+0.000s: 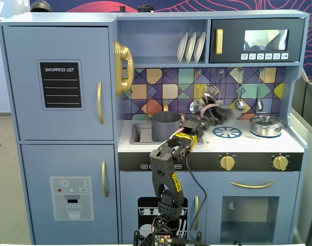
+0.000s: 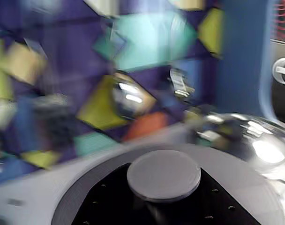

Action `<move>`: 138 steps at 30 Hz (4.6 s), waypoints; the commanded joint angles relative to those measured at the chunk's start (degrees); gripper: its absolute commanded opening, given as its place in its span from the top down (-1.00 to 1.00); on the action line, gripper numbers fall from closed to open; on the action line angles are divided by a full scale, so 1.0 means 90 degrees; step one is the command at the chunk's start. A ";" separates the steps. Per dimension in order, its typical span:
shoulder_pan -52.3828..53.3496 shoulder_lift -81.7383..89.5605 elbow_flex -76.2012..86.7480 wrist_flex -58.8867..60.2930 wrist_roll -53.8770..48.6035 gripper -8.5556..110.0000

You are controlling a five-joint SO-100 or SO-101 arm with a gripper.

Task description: Pick up the lid from the counter and put it on the gray recipient

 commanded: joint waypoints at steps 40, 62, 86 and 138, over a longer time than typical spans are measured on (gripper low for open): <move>-0.3311 0.1943 0.1426 0.0381 0.0078 0.86; -0.3242 0.1689 0.1836 -0.0059 0.0098 0.86; -0.3105 0.1943 0.2559 -0.0410 -0.0176 0.60; -0.3115 0.8311 0.8809 0.9121 0.0723 0.81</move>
